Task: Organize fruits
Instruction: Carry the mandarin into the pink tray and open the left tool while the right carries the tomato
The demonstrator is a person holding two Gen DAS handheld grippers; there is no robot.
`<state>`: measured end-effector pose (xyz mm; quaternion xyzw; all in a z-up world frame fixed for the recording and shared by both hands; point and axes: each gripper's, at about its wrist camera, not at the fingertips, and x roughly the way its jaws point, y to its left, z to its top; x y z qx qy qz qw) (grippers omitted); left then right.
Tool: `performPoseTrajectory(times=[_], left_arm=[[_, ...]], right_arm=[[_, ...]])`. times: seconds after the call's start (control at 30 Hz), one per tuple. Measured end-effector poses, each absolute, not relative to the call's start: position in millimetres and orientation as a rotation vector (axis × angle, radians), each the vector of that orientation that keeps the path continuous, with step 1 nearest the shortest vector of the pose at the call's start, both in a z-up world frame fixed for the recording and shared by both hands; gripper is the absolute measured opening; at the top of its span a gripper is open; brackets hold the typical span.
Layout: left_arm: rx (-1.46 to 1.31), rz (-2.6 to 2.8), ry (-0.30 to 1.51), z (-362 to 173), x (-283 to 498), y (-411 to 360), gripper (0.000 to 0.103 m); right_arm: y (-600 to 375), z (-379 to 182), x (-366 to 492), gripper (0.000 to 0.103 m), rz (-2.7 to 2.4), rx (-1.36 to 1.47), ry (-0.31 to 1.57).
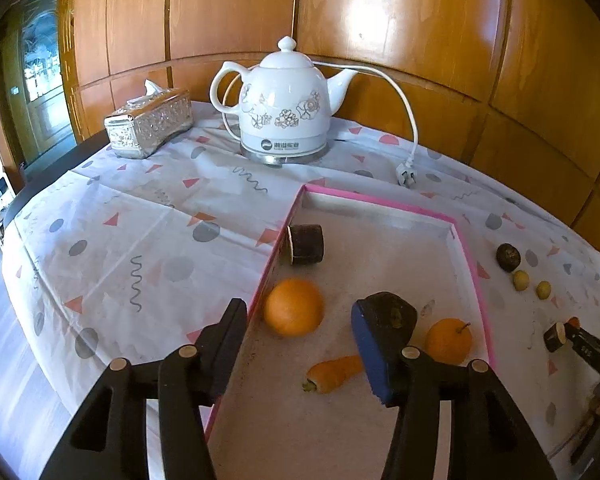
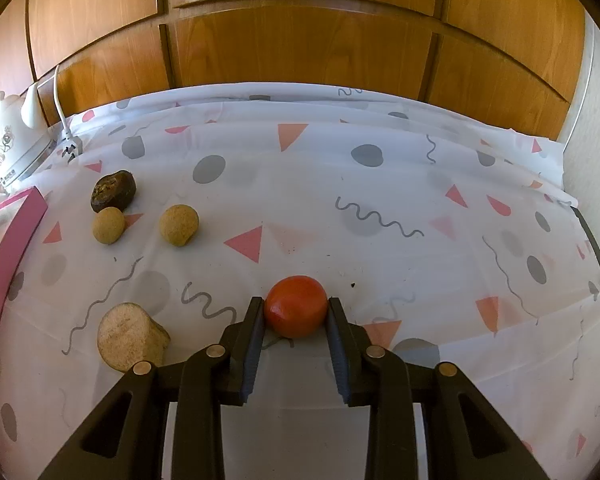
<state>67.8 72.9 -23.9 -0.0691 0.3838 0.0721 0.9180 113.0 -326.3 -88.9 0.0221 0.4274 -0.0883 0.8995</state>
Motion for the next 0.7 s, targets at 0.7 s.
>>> performPoseTrajectory(times=[0.7], left_arm=[[-0.176,0.115,0.792,-18.4,50.5,69.0,0.056]], right_arm=[[-201.8,-20.8,78.3,0.030,0.245,-0.023,0.779]])
